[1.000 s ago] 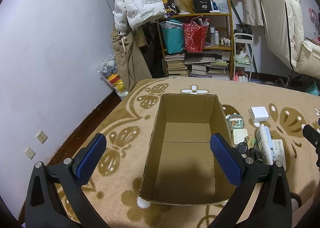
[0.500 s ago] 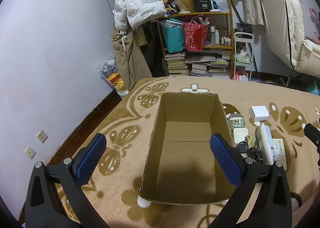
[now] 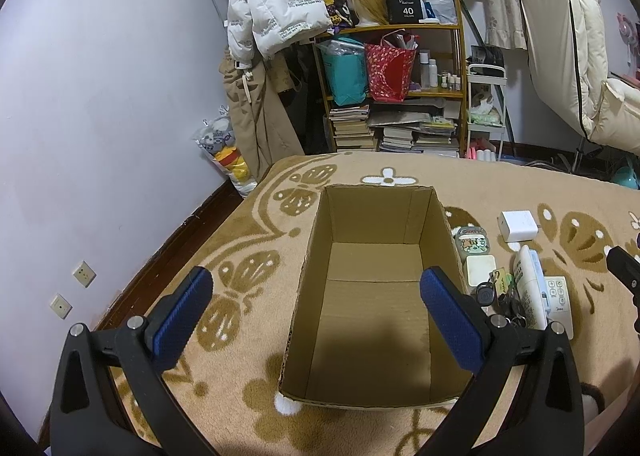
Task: Organize rigid objects
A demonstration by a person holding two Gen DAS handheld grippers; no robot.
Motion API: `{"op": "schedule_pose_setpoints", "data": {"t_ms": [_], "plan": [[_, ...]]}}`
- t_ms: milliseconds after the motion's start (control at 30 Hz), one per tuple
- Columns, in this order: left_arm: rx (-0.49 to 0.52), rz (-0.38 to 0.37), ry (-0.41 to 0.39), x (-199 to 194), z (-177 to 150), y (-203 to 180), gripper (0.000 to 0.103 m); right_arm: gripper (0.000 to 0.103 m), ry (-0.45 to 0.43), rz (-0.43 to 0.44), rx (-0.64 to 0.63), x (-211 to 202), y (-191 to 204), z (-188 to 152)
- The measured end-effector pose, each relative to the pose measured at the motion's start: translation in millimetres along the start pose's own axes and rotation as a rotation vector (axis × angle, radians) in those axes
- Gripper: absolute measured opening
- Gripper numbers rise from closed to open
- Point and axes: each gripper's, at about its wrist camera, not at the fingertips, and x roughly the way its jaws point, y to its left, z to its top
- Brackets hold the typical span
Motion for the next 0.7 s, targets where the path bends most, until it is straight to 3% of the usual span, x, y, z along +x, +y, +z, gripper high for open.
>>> {"op": "schedule_pose_setpoints", "data": {"t_ms": [700], "plan": [[0.004,0.004,0.000,-0.4,-1.7,-1.4,0.103,0.103,0.002,-0.001,0.000,1.2,0.0,-0.1]]}}
